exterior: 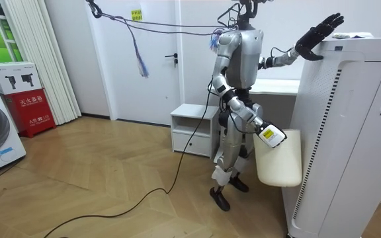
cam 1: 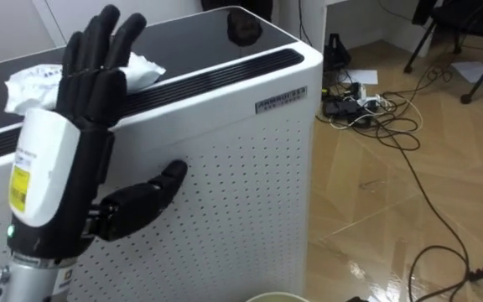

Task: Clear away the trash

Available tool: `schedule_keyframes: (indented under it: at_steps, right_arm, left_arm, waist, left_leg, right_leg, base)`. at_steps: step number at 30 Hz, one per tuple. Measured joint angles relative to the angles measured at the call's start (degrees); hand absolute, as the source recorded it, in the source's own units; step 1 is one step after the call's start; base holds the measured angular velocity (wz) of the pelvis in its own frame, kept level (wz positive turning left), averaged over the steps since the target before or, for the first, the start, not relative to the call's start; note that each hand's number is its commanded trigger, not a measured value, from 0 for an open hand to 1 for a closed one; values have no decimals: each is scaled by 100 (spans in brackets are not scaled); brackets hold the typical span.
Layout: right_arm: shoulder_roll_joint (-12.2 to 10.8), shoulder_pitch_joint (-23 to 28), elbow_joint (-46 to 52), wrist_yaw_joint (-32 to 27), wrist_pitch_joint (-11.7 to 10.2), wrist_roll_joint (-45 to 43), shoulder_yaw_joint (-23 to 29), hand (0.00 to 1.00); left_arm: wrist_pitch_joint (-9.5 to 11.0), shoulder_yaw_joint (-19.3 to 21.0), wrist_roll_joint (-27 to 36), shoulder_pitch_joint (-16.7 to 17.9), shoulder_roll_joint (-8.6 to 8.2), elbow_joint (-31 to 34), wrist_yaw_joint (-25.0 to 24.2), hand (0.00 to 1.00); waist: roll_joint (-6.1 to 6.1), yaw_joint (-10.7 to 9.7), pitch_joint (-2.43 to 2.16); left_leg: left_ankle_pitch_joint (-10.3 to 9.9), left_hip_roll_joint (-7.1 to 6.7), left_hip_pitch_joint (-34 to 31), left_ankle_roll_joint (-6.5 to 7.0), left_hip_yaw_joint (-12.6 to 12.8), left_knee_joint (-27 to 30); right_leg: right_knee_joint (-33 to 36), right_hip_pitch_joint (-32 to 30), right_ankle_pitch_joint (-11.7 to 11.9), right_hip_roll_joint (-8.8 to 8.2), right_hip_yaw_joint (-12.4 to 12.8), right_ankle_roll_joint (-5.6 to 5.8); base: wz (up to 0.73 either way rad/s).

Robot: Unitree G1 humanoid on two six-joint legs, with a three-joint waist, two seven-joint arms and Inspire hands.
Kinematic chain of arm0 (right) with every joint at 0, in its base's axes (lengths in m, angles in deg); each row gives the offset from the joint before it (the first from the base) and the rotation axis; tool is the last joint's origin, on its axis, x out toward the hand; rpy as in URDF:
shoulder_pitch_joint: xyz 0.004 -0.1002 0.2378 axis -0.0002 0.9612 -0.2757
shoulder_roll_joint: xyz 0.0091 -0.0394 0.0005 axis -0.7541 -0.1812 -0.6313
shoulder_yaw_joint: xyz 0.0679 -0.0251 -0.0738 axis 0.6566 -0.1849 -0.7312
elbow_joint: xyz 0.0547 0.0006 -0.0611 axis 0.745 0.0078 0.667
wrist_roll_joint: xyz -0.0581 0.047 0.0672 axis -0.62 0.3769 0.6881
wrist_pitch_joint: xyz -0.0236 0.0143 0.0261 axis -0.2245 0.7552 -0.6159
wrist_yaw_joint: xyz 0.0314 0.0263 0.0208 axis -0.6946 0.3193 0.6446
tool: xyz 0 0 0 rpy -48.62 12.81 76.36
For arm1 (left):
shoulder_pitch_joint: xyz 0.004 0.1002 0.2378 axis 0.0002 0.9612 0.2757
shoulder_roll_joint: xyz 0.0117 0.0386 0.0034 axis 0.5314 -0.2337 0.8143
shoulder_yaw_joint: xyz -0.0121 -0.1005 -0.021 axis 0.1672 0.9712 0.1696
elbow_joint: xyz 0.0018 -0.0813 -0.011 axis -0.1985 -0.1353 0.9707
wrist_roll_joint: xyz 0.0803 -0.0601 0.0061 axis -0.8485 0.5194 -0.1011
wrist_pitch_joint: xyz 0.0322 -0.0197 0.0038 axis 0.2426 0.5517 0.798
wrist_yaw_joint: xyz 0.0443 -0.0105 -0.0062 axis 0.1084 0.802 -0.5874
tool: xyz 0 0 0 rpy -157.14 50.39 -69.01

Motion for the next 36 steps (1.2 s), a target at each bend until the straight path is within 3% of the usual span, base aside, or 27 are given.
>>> schedule_keyframes:
  at_steps: [3, 9, 14, 17, 24, 26, 28, 36]
  right_arm:
    - [82, 2, 112, 2, 60, -69, 0, 100]
    - [101, 2, 136, 7, 84, -68, 15, 100]
    - [249, 40, 313, 45, 238, -91, 62, 100]
    - [252, 172, 356, 64, 308, -249, 225, 100]
    - [322, 180, 357, 107, 422, -260, 243, 100]
    - [350, 179, 357, 102, 430, -263, 243, 100]
    - [352, 181, 356, 65, 438, -263, 243, 100]
    - [279, 190, 357, -168, 437, -302, 273, 100]
  left_arm:
    - [-27, 117, 1, -21, 199, 10, -411, 0]
    - [-137, 324, 97, -101, 272, 23, -1027, 0]
    - [-276, 493, 486, -275, 839, 32, -1603, 0]
    - [-401, 574, 676, -360, 878, 109, -1928, 0]
    - [-436, 752, 899, -364, 1278, 84, -2274, 0]
    - [-436, 770, 972, -364, 1526, 81, -2302, 0]
    - [-435, 827, 988, -364, 1671, 66, -2313, 0]
    - [-412, 1017, 877, -364, 1720, 206, -2273, 0]
  waist:
    - [43, 7, 6]
    - [75, 4, 9]
    - [278, -2, 22]
    - [388, 15, -17]
    - [405, 162, -20]
    - [410, 194, -16]
    - [410, 220, -11]
    - [373, 319, 29]
  left_leg:
    - [7, 0, 36, -1, 13, -6]
    - [75, -9, 79, -6, 13, -98]
    - [84, -2, 65, -17, 18, -101]
    - [88, -8, 63, -24, 25, -115]
    - [131, 30, 127, -92, 126, -137]
    - [143, 42, 144, -112, 126, -152]
    - [154, 47, 161, -129, 126, -173]
    - [167, 89, 135, -153, 122, -193]
  right_leg:
    - [9, 9, -4, -4, 12, -5]
    - [28, 4, -6, -7, 35, -11]
    - [30, -7, 1, 8, 36, -26]
    - [20, -13, -11, 10, 38, -39]
    - [53, -9, -56, 35, 108, -118]
    - [40, -5, -72, 45, 108, -144]
    - [41, -6, -81, 47, 108, -158]
    - [5, -10, -79, 85, 48, -191]
  base:
    - [-1]
    - [0]
    - [-1]
    - [0]
    - [-7]
    - [0]
    - [0]
    - [2]
